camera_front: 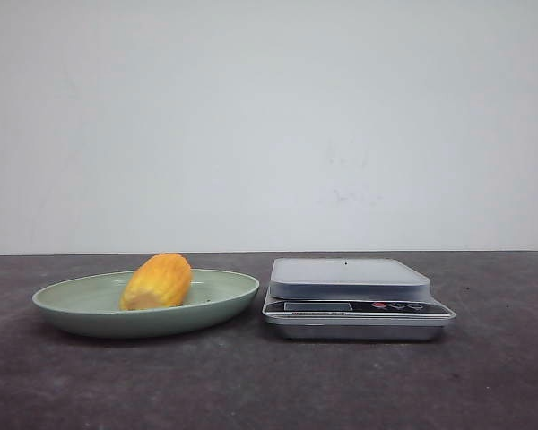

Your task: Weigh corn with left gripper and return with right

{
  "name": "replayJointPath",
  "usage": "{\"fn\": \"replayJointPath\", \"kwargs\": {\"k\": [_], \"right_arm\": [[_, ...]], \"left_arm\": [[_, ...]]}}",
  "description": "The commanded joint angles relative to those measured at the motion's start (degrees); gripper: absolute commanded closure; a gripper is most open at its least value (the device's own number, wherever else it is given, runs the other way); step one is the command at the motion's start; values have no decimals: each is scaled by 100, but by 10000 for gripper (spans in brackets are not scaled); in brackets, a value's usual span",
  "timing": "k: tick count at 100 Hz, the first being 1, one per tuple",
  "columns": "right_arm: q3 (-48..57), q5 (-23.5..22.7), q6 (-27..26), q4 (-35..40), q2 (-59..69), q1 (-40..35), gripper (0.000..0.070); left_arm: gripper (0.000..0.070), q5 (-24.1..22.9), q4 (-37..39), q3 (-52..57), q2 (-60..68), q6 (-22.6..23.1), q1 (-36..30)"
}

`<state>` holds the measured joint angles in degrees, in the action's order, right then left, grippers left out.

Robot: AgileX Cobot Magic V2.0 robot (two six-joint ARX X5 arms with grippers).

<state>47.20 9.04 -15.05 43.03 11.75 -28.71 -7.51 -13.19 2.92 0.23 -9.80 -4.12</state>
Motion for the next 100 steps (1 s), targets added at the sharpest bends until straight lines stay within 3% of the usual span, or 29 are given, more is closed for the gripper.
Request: {"fn": "replayJointPath", "kwargs": {"k": [1, 44, 57, 78, 100], "right_arm": [[81, 0, -39, -61, 7, -31, 688], [81, 2, -35, -61, 7, -31, 688], [79, 76, 323, -162, 4, 39, 688], [-284, -304, 1082, -660, -133, 1419, 688], [-1978, -675, 1217, -2461, -778, 2625, 688]], "left_arm": [[678, 9, -48, -98, -4, 74, 13], [678, 9, -48, -98, -4, 74, 13], [678, 9, -48, -98, -4, 74, 13], [678, 9, -48, -98, -4, 74, 13], [678, 9, -48, -98, -4, 74, 13]]}}
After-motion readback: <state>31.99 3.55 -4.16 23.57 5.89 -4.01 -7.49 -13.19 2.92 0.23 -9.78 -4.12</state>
